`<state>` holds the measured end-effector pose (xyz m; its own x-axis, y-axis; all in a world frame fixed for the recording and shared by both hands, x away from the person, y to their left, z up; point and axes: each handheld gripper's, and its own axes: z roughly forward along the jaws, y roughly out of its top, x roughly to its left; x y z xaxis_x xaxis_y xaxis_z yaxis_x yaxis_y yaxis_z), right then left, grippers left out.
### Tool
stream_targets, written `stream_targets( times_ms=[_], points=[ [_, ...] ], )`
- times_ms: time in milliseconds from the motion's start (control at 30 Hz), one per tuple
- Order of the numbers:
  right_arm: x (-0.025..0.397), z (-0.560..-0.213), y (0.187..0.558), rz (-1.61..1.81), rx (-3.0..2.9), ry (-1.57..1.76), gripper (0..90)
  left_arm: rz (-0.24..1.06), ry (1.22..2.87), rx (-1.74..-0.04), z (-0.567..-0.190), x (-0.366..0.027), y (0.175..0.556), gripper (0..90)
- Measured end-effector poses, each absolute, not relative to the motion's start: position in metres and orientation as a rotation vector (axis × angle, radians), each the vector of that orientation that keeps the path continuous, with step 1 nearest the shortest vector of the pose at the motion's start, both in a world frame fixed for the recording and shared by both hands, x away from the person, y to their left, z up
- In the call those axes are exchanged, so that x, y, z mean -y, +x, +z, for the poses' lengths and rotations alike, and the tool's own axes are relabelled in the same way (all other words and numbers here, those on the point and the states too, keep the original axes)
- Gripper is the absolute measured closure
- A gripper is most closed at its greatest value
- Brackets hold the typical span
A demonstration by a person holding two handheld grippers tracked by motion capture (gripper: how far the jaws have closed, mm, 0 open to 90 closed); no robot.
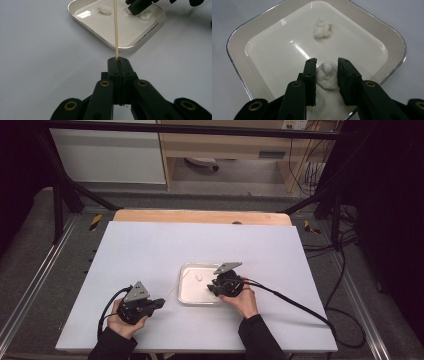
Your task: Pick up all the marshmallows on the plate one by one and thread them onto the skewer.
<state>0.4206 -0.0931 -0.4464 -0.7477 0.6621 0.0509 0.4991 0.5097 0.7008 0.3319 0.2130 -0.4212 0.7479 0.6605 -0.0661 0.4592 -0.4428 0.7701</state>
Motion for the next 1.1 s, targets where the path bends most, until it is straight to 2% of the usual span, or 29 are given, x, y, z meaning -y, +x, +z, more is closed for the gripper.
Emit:
stream_targets(
  times_ms=[267,700,1100],
  points=[
    [0.095,-0.442,0.419,1.115,-2.504,0.992,72.4,0.311,2.111,-0.835,-0.421,-0.212,0.331,88.9],
    [0.114,-0.400,0.402,1.346,-2.434,0.935,73.1,0.309,2.084,-0.803,-0.419,-0.205,0.325,89.0],
    [0.143,-0.380,0.389,1.593,-2.383,0.967,73.6,0.302,2.048,-0.723,-0.419,-0.187,0.318,88.9]
  ],
)
